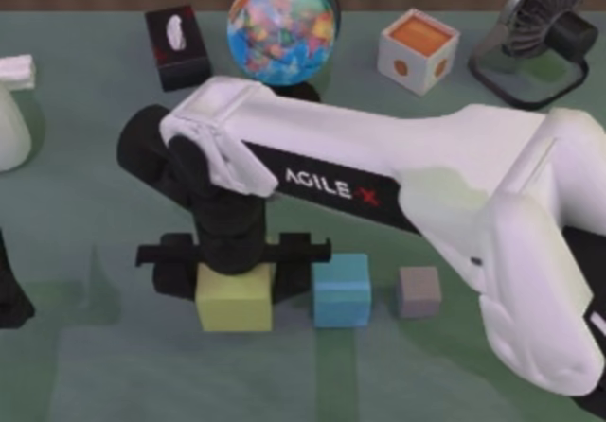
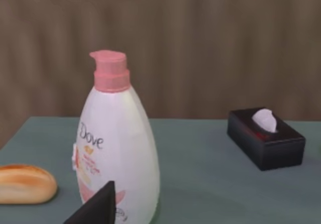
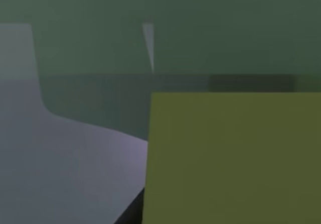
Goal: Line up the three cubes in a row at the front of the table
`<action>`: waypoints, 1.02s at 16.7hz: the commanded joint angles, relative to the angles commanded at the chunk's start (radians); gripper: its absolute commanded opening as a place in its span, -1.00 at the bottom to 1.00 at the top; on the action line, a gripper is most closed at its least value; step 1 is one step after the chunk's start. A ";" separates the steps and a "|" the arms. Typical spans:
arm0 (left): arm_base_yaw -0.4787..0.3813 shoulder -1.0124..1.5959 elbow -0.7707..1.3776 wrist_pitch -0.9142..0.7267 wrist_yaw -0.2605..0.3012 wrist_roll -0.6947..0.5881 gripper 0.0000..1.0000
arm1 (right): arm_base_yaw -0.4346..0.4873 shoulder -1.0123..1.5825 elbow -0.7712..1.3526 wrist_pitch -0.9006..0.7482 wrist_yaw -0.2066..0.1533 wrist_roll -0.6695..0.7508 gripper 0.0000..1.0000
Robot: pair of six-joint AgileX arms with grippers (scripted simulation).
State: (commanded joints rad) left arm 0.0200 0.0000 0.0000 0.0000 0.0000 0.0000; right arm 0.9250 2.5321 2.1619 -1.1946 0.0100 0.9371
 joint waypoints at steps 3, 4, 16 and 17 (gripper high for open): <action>0.000 0.000 0.000 0.000 0.000 0.000 1.00 | 0.000 0.000 0.000 0.000 0.000 0.000 -0.10; 0.000 0.000 0.000 0.000 0.000 0.000 1.00 | 0.000 0.000 0.000 0.000 0.000 0.000 0.06; 0.000 0.000 0.000 0.000 0.000 0.000 1.00 | 0.000 0.000 0.000 0.000 0.000 0.000 1.00; 0.000 0.000 0.000 0.000 0.000 0.000 1.00 | 0.000 0.000 0.000 0.000 0.000 0.000 1.00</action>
State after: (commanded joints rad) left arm 0.0200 0.0000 0.0000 0.0000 0.0000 0.0000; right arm 0.9250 2.5321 2.1619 -1.1946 0.0100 0.9371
